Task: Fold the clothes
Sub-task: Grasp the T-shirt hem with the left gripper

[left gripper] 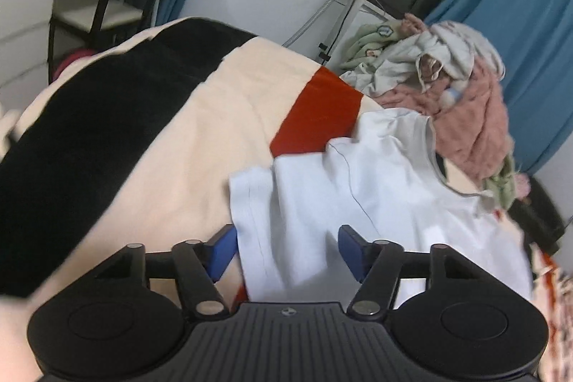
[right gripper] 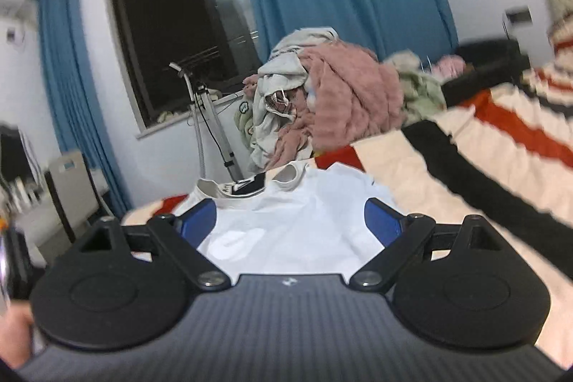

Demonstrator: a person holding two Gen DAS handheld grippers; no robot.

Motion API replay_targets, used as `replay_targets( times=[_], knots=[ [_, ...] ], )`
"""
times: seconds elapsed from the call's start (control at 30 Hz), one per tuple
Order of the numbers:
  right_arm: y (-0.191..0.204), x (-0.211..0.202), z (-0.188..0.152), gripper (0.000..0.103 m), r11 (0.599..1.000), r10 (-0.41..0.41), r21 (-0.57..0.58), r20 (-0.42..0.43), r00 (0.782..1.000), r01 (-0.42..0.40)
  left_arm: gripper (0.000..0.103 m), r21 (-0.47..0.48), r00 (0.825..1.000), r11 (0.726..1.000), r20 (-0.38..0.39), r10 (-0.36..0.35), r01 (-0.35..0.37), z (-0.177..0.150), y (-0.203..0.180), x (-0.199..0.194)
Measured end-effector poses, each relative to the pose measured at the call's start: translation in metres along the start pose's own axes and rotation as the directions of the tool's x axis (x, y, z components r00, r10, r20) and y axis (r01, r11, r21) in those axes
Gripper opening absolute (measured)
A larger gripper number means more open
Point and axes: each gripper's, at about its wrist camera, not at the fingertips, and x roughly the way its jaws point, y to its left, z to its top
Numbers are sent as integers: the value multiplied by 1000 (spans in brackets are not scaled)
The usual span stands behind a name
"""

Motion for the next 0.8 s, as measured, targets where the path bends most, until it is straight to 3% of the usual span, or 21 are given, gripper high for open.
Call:
replay_targets(
  times=[0.03, 0.1, 0.2, 0.3, 0.37, 0.43, 0.5, 0.6, 0.67, 0.7, 0.73, 0.8],
  knots=[
    [1, 5, -3, 91, 1000, -7, -11, -22, 1000, 7, 43, 53, 1000, 998, 13, 27, -28, 5, -6, 7],
    [1, 14, -7, 91, 1000, -17, -17, -62, 998, 16, 12, 120, 999, 992, 29, 46, -49, 21, -13, 21],
    [2, 16, -8, 91, 1000, -8, 6, -82, 997, 8, 7, 131, 998, 990, 53, 36, -43, 55, -17, 38],
    [6, 15, -8, 91, 1000, -24, -15, -65, 998, 23, 6, 184, 990, 976, 100, 102, -119, 97, -24, 55],
    [7, 19, -9, 91, 999, -37, -29, -64, 997, 36, 5, 220, 969, 949, 153, 194, -225, 126, -30, 68],
    [8, 26, -12, 91, 998, -53, -50, -61, 997, 50, 5, 251, 935, 906, 193, 298, -341, 149, -36, 85],
    [10, 32, -16, 91, 995, -69, -79, -60, 996, 65, 5, 256, 911, 878, 199, 361, -404, 163, -37, 104],
    [13, 43, -20, 91, 991, -80, -113, -74, 994, 71, 6, 305, 874, 820, 183, 449, -485, 158, -38, 144],
    [14, 50, -24, 91, 991, -74, -121, -89, 993, 63, 12, 293, 872, 821, 157, 464, -490, 151, -33, 163],
    [15, 54, -26, 91, 990, -74, -126, -95, 993, 62, 22, 282, 869, 823, 152, 470, -494, 147, -30, 169],
    [15, 56, -28, 91, 990, -73, -129, -102, 992, 60, 25, 277, 864, 819, 155, 478, -503, 144, -30, 174],
    [15, 62, -31, 91, 989, -69, -136, -113, 991, 53, 42, 303, 868, 813, 168, 468, -497, 139, -32, 176]
  ],
)
